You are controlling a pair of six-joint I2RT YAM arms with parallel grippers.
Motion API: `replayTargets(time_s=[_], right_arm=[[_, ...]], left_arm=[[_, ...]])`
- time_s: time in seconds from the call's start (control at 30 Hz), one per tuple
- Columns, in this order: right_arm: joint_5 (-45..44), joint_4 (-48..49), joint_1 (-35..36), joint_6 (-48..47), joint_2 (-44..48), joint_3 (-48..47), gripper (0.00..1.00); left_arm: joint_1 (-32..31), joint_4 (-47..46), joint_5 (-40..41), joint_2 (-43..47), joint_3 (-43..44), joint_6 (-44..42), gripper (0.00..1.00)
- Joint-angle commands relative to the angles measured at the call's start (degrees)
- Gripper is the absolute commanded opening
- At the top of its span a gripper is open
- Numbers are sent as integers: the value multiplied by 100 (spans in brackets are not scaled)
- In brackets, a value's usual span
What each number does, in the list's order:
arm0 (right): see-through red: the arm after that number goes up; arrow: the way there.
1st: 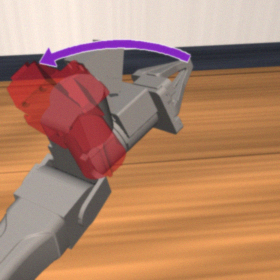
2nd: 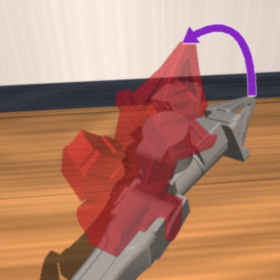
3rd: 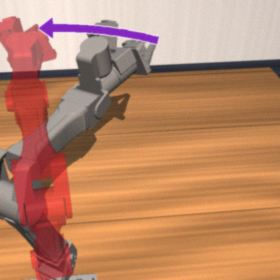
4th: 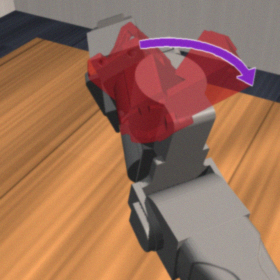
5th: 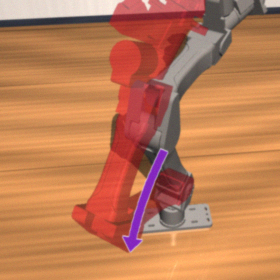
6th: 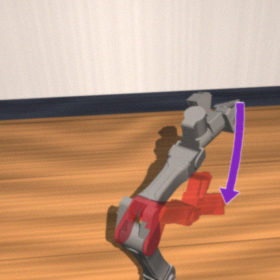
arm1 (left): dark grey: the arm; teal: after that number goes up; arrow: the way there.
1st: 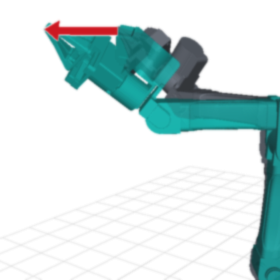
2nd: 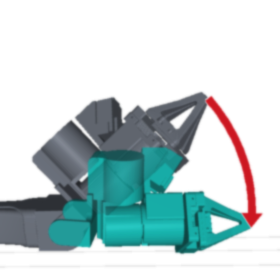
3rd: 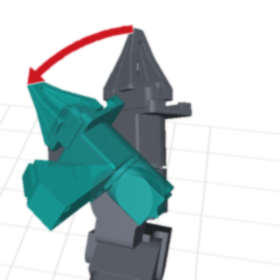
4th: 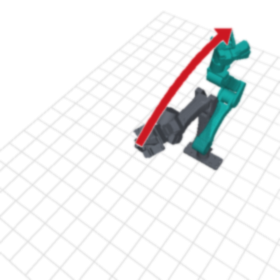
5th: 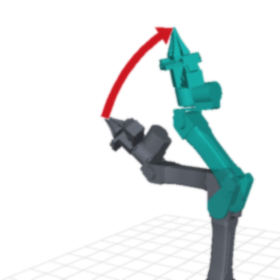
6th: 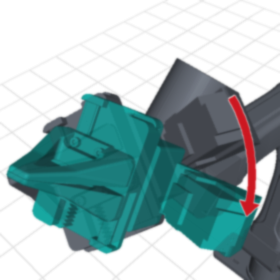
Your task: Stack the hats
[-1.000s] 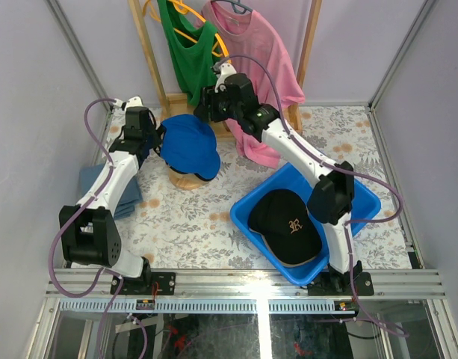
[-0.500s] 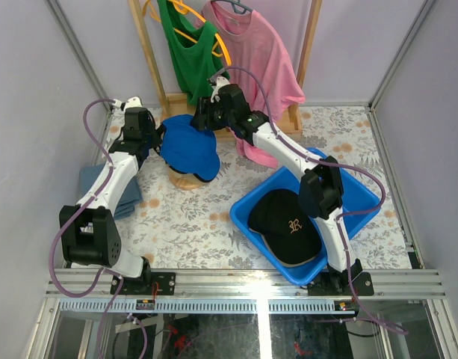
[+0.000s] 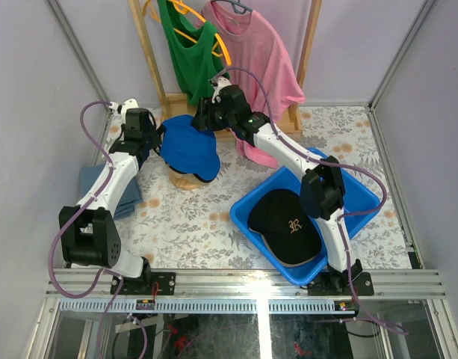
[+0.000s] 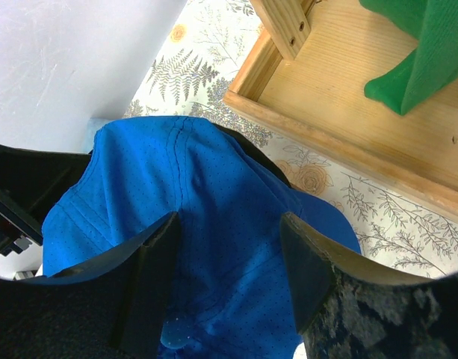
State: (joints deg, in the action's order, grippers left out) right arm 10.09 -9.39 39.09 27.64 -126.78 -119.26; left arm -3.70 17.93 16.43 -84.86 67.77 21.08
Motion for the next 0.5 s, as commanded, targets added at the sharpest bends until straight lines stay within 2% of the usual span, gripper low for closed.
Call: replayTargets(time_s=[0.0,0.33,0.47], right_arm=[[-2,-172,2,-52,428,106,63],[-63,-134,2,-126,654,323,63],[-60,-163,2,-154,671,315,62]], left_arm=[[14,395,384,35,119,184,42],[18,781,424,-57,383,396,43],[16,869,421,-35,512,490,48]])
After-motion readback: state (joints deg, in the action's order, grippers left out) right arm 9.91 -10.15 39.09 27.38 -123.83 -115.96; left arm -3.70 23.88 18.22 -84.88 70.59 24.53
